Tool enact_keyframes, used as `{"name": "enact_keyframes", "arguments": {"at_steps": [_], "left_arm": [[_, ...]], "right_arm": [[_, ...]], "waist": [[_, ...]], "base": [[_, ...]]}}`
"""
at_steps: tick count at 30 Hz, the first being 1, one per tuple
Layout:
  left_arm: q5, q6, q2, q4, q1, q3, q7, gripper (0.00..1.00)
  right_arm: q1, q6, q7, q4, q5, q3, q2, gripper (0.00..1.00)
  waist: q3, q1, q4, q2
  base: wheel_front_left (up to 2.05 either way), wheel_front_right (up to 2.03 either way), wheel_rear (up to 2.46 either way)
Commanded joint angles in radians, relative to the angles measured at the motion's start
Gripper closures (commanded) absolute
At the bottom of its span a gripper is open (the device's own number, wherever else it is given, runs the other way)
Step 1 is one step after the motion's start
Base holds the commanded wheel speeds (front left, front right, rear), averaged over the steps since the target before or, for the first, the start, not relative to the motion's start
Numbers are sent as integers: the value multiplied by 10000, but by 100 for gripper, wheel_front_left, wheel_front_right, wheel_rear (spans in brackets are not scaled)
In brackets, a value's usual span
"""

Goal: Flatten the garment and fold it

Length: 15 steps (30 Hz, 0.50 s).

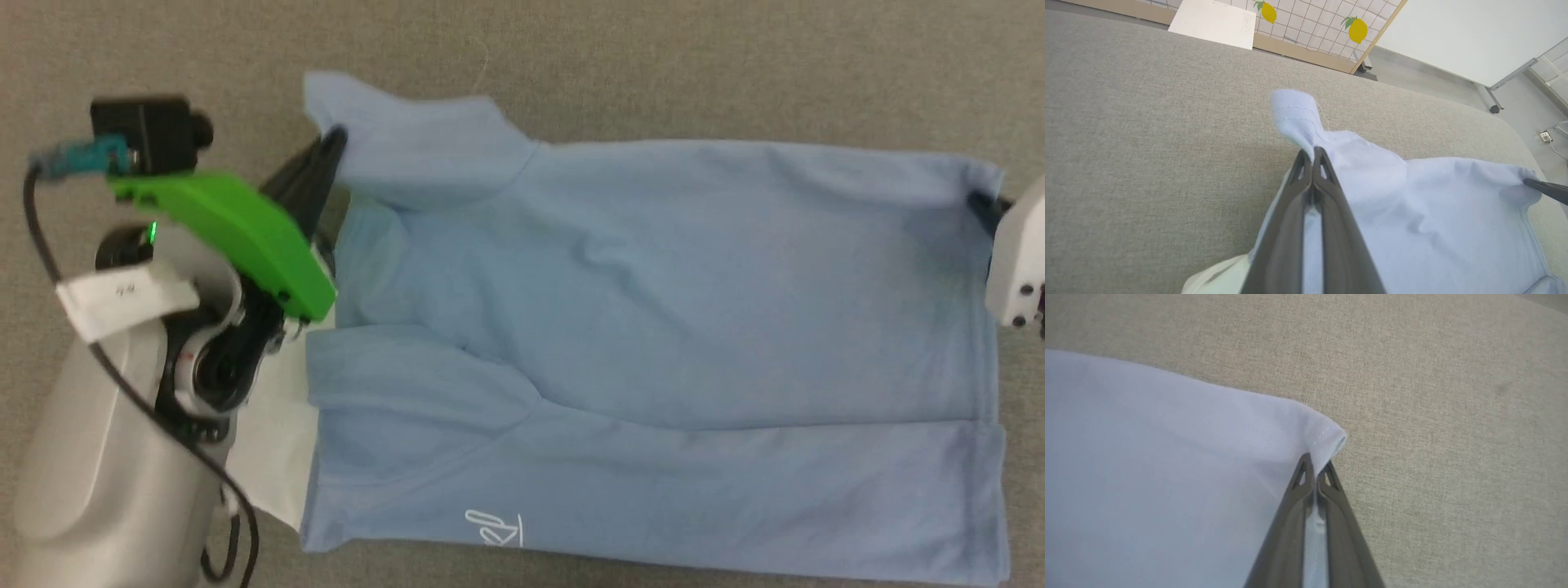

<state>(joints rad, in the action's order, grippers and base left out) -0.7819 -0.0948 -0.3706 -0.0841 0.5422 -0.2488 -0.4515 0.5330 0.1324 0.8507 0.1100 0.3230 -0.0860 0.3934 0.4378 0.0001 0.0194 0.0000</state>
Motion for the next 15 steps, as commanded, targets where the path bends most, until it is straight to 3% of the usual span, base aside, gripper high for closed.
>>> {"name": "enact_keyframes", "arguments": {"at_steps": [1, 9, 15], "left_arm": [[-123, -123, -107, -248, -607, 127, 61, 100], [-741, -870, -128, -1408, -3564, 856, 344, 100], [-978, -1028, 73, -1290, -4695, 788, 385, 100]], "right_arm": [[-413, -17, -203, -92, 111, -120, -16, 100], [-2114, -17, -697, -13, 314, -554, -335, 100], [-3228, -17, -699, 46, 311, -954, -737, 100]], "waist": [[-757, -1, -112, 0], [-1970, -1, -35, 0], [-2415, -1, 137, 0]], "base": [[0, 0, 0], [0, 0, 0], [0, 0, 0]]}}
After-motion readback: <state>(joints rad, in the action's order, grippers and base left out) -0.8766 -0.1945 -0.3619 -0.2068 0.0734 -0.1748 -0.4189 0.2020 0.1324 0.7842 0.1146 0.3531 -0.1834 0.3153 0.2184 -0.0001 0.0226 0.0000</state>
